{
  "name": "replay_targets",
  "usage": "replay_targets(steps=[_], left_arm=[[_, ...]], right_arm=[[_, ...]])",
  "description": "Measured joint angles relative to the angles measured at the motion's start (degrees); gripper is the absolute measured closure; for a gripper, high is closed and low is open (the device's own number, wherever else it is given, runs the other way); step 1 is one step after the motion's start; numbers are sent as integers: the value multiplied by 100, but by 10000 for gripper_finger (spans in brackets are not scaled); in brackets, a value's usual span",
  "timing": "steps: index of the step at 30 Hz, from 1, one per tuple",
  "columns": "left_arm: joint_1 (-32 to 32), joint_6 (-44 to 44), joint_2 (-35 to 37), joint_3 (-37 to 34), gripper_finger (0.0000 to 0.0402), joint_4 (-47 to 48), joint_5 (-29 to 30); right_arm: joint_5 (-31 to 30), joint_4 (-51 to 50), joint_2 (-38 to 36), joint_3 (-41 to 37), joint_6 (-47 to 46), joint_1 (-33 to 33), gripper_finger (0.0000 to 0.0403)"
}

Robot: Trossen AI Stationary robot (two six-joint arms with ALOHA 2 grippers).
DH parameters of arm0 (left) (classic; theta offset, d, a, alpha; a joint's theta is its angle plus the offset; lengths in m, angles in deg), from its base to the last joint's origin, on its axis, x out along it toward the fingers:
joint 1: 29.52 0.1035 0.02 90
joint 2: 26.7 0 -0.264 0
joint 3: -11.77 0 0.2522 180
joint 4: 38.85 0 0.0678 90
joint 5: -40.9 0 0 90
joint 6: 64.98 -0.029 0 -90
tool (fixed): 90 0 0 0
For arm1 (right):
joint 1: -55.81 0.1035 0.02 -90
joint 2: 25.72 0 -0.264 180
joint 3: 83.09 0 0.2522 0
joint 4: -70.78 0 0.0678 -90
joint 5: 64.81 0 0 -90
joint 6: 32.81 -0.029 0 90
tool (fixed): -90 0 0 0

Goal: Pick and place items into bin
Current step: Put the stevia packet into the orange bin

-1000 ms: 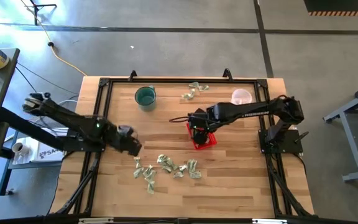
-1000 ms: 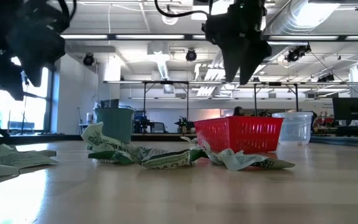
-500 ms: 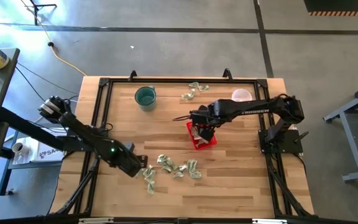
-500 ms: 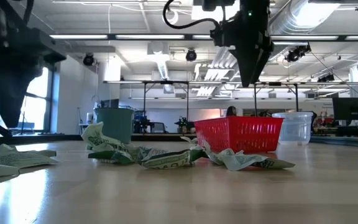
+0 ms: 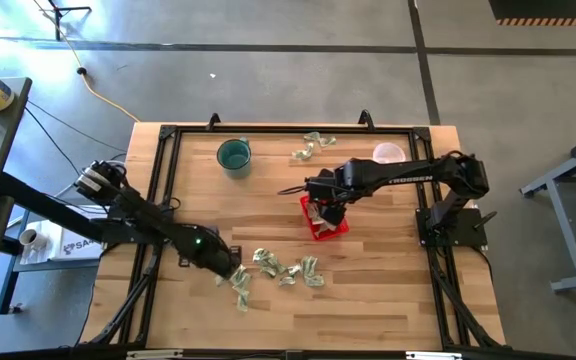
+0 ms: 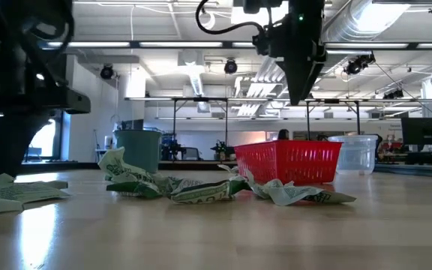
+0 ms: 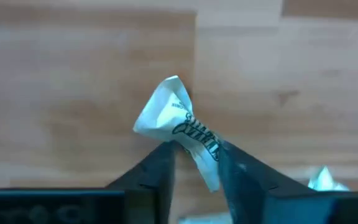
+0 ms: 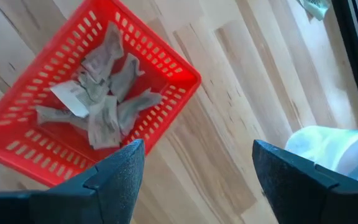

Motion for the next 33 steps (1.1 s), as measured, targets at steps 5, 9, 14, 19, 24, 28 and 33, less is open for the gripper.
replay_targets(steps=[5, 9, 14, 19, 24, 28, 33], left_arm=[[257, -554, 3, -19, 326, 120, 625], [523, -1146, 82, -54, 374, -173, 1245], [1054, -2739, 304, -47, 376, -1444, 1791], [1791, -5084, 435, -30, 369, -3859, 1652], [2718, -6300, 189, 213, 372, -4806, 752], [3310, -7134, -290, 928, 365, -4782, -335], [3391, -7820, -1100, 2224, 340, -4131, -847]], right_arm=[[-271, -101, -144, 0, -9, 147, 126], [-755, -198, -550, 0, -353, 371, 141], [-1466, -500, -1205, 0, -984, 632, 158], [-1882, -1127, -1824, 0, -1863, 832, 171], [-1812, -1583, -2202, 0, -2315, 848, 173], [-1790, -1650, -2306, 0, -2404, 850, 174], [-1790, -1656, -2315, 0, -2366, 850, 174]])
